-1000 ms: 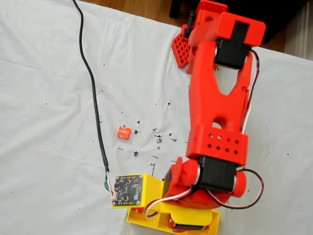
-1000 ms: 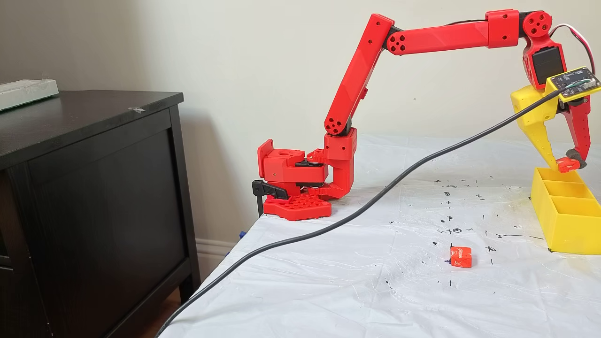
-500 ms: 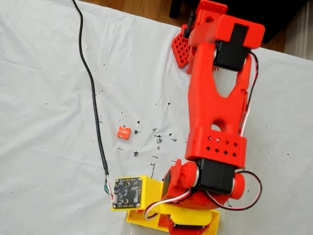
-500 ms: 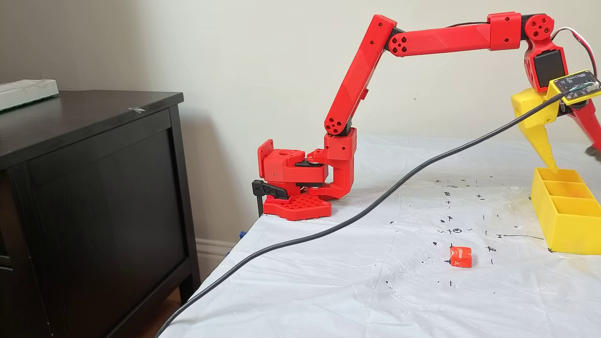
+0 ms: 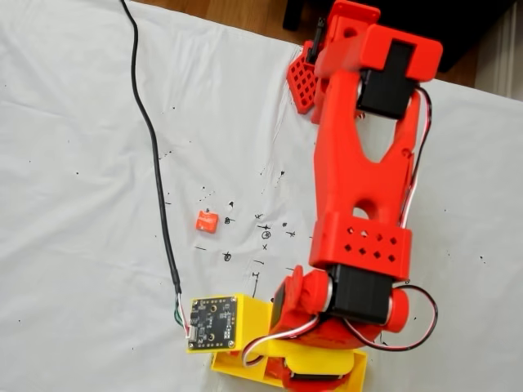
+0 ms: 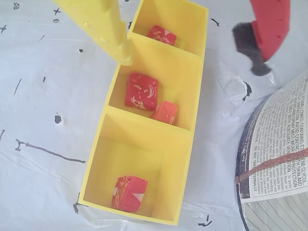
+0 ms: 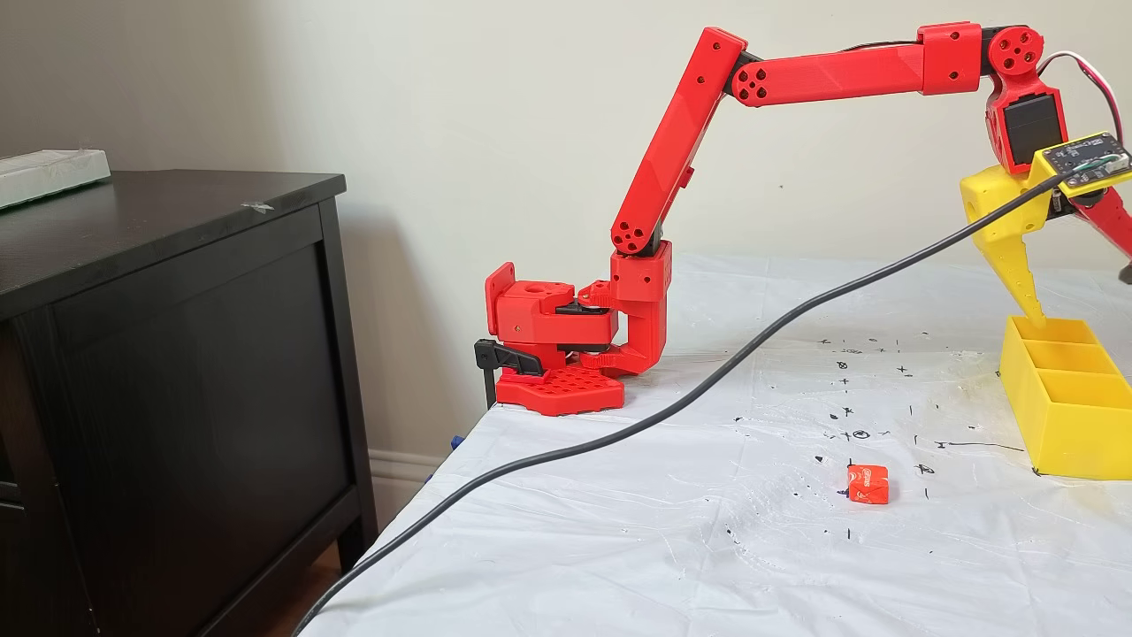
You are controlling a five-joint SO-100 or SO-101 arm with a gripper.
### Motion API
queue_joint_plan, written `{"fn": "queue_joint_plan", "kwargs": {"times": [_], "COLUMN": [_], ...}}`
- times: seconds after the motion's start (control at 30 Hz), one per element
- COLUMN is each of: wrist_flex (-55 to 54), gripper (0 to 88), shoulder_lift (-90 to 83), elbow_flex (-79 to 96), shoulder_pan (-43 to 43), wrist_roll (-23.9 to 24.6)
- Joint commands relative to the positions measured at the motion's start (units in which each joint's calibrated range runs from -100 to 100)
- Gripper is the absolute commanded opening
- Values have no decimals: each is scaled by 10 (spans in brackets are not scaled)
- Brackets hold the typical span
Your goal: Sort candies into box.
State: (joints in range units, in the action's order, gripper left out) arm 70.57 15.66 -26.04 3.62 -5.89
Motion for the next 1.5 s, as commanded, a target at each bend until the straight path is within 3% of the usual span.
{"fn": "queue_joint_plan", "kwargs": {"times": [0.0, 0.43, 0.6, 0.8, 1.1, 1.33, 1.47], "wrist_flex": [4, 21, 0, 27, -20, -11, -13], "gripper": [2, 2, 2, 2, 23, 83, 165], "shoulder_lift": [-88, -197, -257, -248, -245, -218, -221], "elbow_flex": [0, 125, 236, 259, 358, 354, 367], "shoulder_pan": [5, -57, -119, -177, -243, -273, -288], "wrist_roll": [-19, -42, -75, -110, -157, -167, -173]}}
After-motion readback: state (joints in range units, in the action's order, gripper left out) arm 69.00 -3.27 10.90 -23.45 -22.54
